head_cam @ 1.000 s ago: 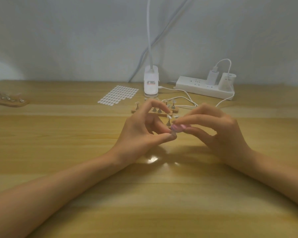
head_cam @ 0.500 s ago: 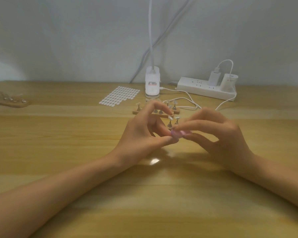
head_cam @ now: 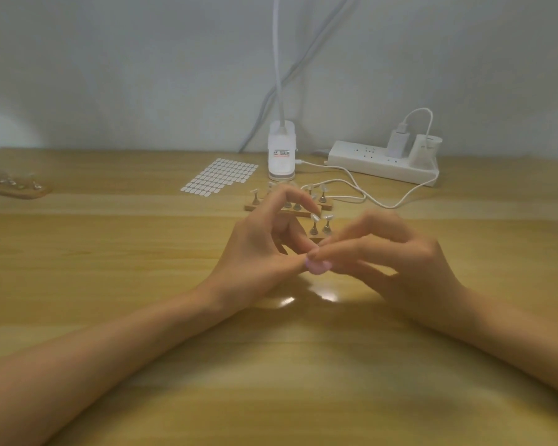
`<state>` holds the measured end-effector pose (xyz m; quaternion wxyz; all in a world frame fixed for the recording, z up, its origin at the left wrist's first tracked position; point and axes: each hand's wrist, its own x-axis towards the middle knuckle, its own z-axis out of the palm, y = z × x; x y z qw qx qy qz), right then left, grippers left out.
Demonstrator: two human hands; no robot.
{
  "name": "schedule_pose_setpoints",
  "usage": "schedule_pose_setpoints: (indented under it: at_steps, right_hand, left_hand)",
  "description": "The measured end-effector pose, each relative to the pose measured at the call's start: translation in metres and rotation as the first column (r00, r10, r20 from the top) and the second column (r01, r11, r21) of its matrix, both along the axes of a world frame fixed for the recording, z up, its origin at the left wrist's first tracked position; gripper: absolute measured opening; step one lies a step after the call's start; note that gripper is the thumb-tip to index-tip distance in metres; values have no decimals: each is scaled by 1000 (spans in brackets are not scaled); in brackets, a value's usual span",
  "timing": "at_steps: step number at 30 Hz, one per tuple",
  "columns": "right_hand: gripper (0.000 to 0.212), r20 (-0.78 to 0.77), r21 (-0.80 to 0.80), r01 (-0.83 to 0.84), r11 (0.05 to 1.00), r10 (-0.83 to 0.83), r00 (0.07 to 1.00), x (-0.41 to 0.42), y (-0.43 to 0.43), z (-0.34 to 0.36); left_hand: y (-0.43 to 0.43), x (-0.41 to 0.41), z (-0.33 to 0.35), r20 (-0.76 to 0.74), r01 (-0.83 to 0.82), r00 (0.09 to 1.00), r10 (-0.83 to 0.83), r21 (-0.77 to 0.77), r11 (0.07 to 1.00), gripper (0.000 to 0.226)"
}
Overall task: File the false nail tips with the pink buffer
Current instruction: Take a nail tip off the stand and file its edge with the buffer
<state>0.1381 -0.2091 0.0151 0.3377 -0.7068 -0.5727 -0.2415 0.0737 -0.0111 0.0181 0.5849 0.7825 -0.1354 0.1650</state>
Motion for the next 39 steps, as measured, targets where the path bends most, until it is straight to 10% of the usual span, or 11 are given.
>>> schedule_pose_setpoints:
  at_steps: [39]
  right_hand:
    - [17,-55,0,62,998,-62,997,5,-3,1]
  left_hand:
    - [1,2,-2,2,-5,1000,4,25,1000,43]
